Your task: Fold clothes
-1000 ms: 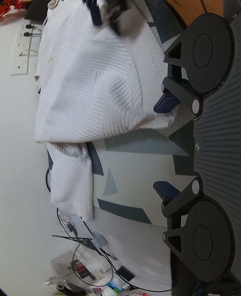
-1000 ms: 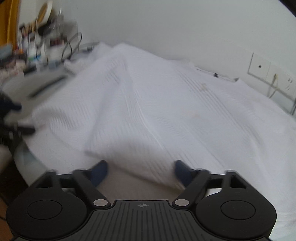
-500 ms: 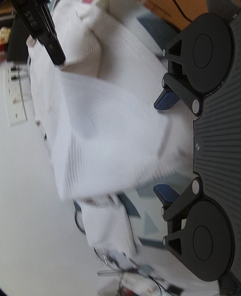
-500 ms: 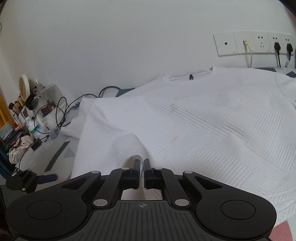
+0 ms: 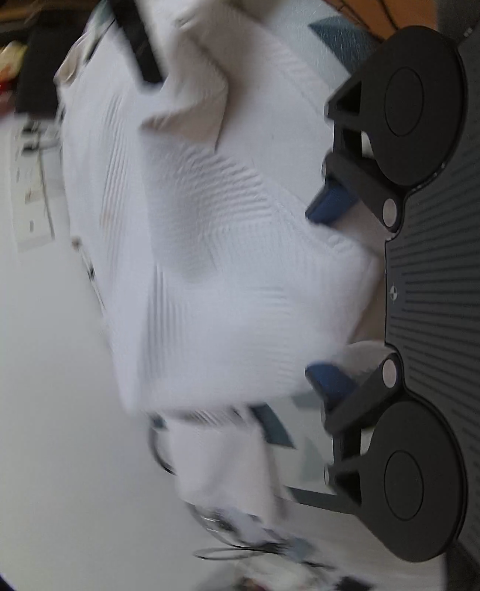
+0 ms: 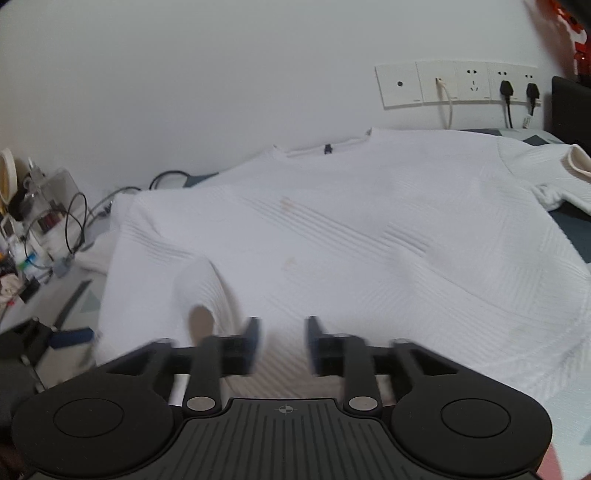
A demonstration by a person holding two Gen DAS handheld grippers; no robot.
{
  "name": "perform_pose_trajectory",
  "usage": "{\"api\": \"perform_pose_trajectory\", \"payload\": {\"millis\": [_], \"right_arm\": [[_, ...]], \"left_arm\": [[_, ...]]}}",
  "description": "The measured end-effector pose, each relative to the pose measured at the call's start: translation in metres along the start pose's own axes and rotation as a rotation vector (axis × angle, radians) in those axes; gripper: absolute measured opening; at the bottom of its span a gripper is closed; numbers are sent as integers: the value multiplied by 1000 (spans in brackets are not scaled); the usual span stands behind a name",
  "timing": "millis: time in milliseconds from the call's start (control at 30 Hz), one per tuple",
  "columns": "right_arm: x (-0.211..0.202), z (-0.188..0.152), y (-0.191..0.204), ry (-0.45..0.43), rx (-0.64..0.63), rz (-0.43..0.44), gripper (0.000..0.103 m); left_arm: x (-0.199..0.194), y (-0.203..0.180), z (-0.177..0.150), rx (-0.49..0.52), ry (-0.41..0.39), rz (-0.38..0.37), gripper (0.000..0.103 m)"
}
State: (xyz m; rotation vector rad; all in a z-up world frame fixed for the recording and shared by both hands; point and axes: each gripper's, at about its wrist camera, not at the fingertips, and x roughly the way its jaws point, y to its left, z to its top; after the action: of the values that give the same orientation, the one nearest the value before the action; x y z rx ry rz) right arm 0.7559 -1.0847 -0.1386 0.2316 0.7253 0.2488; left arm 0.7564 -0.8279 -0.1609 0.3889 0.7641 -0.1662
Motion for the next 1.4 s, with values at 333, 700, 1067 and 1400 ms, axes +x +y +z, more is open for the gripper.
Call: {"api": "perform_pose_trajectory", "payload": {"millis": [333,700,1067,1400], "right_arm": [[-31,-25,-57,-29,264,-239,64],[-34,-25,-72,-27,316,-278,64],[-44,-33,-97,-22,407,-321,64],[-54,-39,-117,-33,478,-334,65]], "left_arm": [[-21,72,-34,-290,24,121,47],[-20,-4,-22,76,-60,107,78],[2,-31,0,282,-111,180,79],[-3,-20,-4,434,-57,108,76]]}}
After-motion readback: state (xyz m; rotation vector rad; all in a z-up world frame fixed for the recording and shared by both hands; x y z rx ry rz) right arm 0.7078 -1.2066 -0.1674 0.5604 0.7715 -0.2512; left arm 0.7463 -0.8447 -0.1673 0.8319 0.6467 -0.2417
